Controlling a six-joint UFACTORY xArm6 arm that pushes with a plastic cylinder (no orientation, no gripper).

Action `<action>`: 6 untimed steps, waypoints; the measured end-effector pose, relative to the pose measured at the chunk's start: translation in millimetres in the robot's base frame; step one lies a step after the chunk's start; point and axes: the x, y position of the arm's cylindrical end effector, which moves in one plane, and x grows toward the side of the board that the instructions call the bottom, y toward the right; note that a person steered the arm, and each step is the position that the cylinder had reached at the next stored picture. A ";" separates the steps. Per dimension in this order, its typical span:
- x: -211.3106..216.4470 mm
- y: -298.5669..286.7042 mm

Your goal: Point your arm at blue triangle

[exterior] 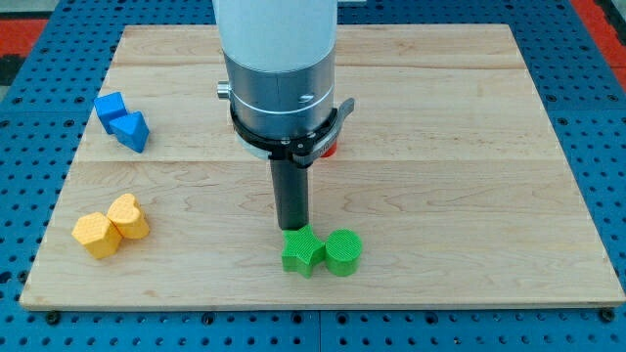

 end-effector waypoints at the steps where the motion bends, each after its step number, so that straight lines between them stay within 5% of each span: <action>1: 0.0 0.0; 6: -115.8 -177.0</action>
